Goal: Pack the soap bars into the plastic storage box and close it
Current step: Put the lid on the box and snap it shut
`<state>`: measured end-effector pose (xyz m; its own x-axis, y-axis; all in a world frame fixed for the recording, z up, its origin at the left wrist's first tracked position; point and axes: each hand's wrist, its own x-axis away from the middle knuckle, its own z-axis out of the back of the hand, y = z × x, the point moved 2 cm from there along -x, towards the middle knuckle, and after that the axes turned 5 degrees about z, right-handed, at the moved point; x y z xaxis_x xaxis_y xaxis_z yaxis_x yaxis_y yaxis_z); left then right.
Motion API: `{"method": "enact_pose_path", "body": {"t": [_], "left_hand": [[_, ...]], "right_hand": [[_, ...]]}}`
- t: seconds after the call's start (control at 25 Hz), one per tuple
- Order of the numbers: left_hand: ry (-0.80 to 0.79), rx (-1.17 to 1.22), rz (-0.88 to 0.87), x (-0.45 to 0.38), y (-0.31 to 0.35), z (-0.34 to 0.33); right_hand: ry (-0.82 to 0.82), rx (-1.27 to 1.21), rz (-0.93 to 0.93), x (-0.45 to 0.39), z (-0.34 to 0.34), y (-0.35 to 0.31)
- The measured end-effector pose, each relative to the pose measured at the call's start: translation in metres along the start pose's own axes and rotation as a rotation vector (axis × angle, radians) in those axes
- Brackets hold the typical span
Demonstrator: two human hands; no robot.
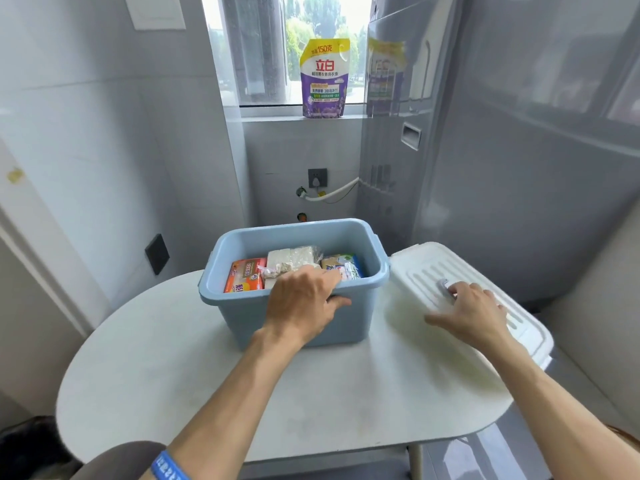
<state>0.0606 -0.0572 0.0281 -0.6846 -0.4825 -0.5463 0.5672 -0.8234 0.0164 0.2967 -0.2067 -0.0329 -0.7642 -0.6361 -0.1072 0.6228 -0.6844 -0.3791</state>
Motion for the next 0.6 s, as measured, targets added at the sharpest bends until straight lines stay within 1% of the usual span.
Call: {"method": "enact_pose_path", "body": {"t": [0.04,0.08,0.12,0.16,0.2,0.24,0.28,0.32,0.36,0.4,0.44,0.48,0.56,0.6], "left_hand": [[-0.059,0.009,0.003,0.001,0.002,-0.003],[-0.119,0.072,0.008,0.000,0.002,-0.002],[-0.180,0.198,0.021,-0.002,-0.002,0.005],[-0.244,0.378,0.040,-0.003,-0.009,0.013],[-0.263,0.565,0.085,-0.001,-0.018,0.024],[-0.189,0.734,0.192,0.000,-0.032,0.035],[-0.036,0.847,0.366,0.003,-0.051,0.045],[0.130,0.870,0.554,0.007,-0.072,0.051],[0.248,0.818,0.726,0.014,-0.089,0.056],[0.286,0.744,0.851,0.022,-0.104,0.057],[0.253,0.719,0.927,0.030,-0.115,0.056],[0.181,0.745,0.971,0.036,-0.122,0.054],[0.043,0.834,0.965,0.045,-0.131,0.046],[0.015,0.854,0.942,0.048,-0.133,0.042]], "right_hand": [[0.058,-0.095,-0.031,-0.002,0.009,0.002],[0.111,-0.197,-0.040,-0.002,0.019,0.002],[0.145,-0.297,-0.024,-0.001,0.028,-0.003],[0.161,-0.372,0.016,0.002,0.036,-0.013],[0.174,-0.415,0.089,0.005,0.044,-0.026],[0.177,-0.429,0.184,0.009,0.051,-0.044],[0.159,-0.428,0.298,0.012,0.056,-0.066],[0.115,-0.402,0.409,0.016,0.058,-0.092],[0.050,-0.343,0.523,0.019,0.056,-0.116],[-0.027,-0.265,0.627,0.022,0.050,-0.141],[-0.104,-0.187,0.711,0.025,0.042,-0.163],[-0.168,-0.120,0.771,0.027,0.035,-0.182],[-0.215,-0.090,0.823,0.026,0.026,-0.205],[-0.229,-0.109,0.827,0.025,0.023,-0.211]]}}
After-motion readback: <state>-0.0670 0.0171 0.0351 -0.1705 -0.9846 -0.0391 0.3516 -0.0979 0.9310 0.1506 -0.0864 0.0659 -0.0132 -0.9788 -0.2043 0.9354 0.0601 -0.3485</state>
